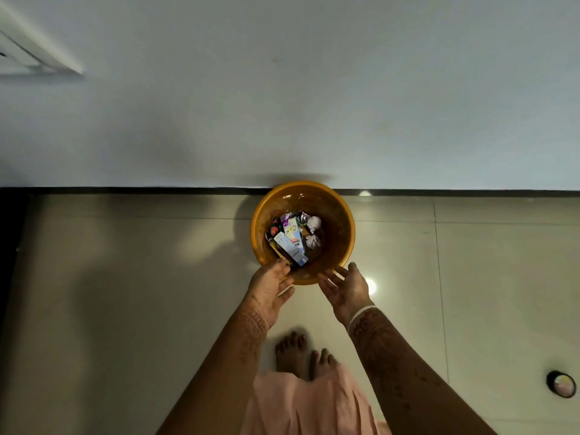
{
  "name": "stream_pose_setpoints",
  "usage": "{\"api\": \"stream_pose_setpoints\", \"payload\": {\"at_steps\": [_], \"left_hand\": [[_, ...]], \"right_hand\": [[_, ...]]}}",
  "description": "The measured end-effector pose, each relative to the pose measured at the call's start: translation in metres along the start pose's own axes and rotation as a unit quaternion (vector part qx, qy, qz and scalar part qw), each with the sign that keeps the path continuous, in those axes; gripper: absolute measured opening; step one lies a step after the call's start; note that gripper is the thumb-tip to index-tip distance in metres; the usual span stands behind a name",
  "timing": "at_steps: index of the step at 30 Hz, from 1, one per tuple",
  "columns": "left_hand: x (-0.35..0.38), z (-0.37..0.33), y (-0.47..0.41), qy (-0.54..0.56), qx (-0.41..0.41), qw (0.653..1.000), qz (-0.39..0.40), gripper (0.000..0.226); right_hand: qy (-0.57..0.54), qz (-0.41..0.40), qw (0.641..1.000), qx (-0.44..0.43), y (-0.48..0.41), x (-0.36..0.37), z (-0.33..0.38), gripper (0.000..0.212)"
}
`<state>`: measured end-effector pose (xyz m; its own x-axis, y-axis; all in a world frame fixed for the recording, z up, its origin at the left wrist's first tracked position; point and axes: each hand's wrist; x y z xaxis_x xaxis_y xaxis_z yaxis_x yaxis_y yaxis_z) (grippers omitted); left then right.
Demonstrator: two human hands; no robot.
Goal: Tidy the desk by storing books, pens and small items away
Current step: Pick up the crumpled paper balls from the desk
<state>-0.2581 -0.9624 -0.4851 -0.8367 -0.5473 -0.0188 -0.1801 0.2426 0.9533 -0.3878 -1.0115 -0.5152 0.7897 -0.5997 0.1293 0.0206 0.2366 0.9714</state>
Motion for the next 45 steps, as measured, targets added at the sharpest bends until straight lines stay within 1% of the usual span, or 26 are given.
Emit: {"api": "stream_pose_setpoints", "payload": {"at_steps": [4, 6, 8, 11, 14, 16, 19, 23, 26, 30, 35, 38, 40, 44, 45], "left_hand": [[-0.024, -0.018, 0.052, 0.039, 0.018, 0.999, -0.026, 0.030], [-0.028, -0.033, 0.086, 0.053, 0.035, 0.998, -0.017, 0.032], [-0.033, -0.051, 0.127, 0.066, 0.056, 0.996, -0.006, 0.027], [-0.037, -0.072, 0.180, 0.076, 0.082, 0.994, 0.018, 0.018], [-0.058, -0.089, 0.249, 0.104, 0.125, 0.986, 0.027, 0.016], [-0.072, -0.098, 0.287, 0.118, 0.152, 0.981, 0.024, 0.017], [-0.101, -0.101, 0.340, 0.152, 0.202, 0.968, 0.000, 0.025], [-0.144, -0.090, 0.398, 0.208, 0.263, 0.941, -0.048, 0.023], [-0.176, -0.071, 0.436, 0.242, 0.307, 0.916, -0.089, 0.025], [-0.215, -0.030, 0.483, 0.301, 0.360, 0.869, -0.154, 0.026], [-0.261, 0.034, 0.529, 0.347, 0.385, 0.824, -0.228, 0.025], [-0.289, 0.071, 0.546, 0.389, 0.386, 0.794, -0.264, 0.032], [-0.307, 0.094, 0.556, 0.415, 0.383, 0.773, -0.290, 0.031], [-0.342, 0.132, 0.567, 0.440, 0.376, 0.750, -0.321, 0.028], [-0.352, 0.139, 0.569, 0.437, 0.377, 0.747, -0.329, 0.027]], "right_hand": [[0.026, 0.028, 0.999, -0.013, 0.059, 0.024, 0.011, 0.036], [0.046, 0.054, 0.997, -0.016, 0.093, 0.040, 0.015, 0.041], [0.064, 0.082, 0.994, -0.019, 0.134, 0.057, 0.018, 0.042], [0.101, 0.115, 0.988, -0.025, 0.192, 0.079, 0.023, 0.032], [0.159, 0.154, 0.974, -0.049, 0.267, 0.103, 0.023, 0.020], [0.201, 0.185, 0.960, -0.064, 0.305, 0.118, 0.021, 0.017], [0.260, 0.243, 0.932, -0.075, 0.360, 0.137, 0.011, 0.020], [0.321, 0.325, 0.885, -0.085, 0.424, 0.153, -0.012, 0.020], [0.352, 0.374, 0.854, -0.084, 0.461, 0.156, -0.037, 0.022], [0.400, 0.428, 0.808, -0.062, 0.503, 0.152, -0.084, 0.019], [0.468, 0.473, 0.746, -0.031, 0.540, 0.135, -0.155, 0.016], [0.503, 0.490, 0.712, -0.014, 0.557, 0.126, -0.199, 0.016], [0.522, 0.501, 0.690, -0.006, 0.565, 0.125, -0.232, 0.018], [0.543, 0.527, 0.654, -0.002, 0.583, 0.119, -0.289, 0.019], [0.538, 0.536, 0.651, -0.006, 0.585, 0.118, -0.304, 0.017]]}}
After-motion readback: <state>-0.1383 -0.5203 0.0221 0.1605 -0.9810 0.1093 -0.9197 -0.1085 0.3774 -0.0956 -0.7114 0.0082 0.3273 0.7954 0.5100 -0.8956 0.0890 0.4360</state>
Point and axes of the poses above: each hand's wrist, its own y-axis away from the middle knuckle, its own x-axis out of the palm, z = x × y, and after that the axes turned 14 degrees about -y, right-handed
